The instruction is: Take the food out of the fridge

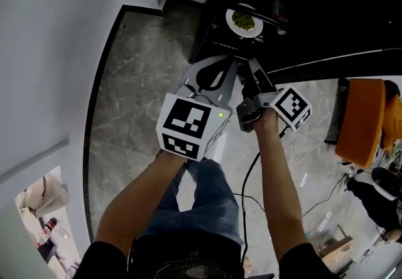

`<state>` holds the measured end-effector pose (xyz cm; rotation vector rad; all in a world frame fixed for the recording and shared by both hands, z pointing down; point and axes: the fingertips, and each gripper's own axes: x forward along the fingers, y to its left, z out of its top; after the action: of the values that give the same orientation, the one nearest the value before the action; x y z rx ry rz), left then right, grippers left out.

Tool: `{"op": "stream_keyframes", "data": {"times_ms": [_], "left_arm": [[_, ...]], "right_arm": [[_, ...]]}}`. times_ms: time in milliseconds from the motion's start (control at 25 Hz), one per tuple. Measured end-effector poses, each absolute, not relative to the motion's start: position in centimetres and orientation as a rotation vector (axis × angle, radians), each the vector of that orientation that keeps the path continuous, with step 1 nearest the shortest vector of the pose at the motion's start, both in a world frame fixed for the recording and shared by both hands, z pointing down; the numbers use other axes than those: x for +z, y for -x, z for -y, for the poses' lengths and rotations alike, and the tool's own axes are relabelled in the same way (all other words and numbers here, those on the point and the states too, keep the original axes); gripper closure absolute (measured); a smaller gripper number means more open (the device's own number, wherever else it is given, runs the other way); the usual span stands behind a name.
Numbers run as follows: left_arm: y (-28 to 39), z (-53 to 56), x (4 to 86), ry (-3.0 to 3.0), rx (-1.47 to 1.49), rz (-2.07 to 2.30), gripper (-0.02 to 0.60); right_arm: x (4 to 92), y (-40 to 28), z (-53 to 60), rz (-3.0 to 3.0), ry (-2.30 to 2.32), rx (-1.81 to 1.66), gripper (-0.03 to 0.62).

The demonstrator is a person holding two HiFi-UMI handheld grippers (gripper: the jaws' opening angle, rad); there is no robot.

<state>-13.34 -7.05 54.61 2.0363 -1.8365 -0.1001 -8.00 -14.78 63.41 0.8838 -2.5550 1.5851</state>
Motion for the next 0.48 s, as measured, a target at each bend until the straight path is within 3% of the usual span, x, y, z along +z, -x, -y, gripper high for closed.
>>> {"op": "stream_keyframes", "data": {"times_ms": [480], "left_arm": [[14.0,10.8,63.4,-2.071,-0.052,1.85,0.578]], "right_arm": [[75.3,10.7,22.1,2.468,-0.894,1.934,0.51]]}}
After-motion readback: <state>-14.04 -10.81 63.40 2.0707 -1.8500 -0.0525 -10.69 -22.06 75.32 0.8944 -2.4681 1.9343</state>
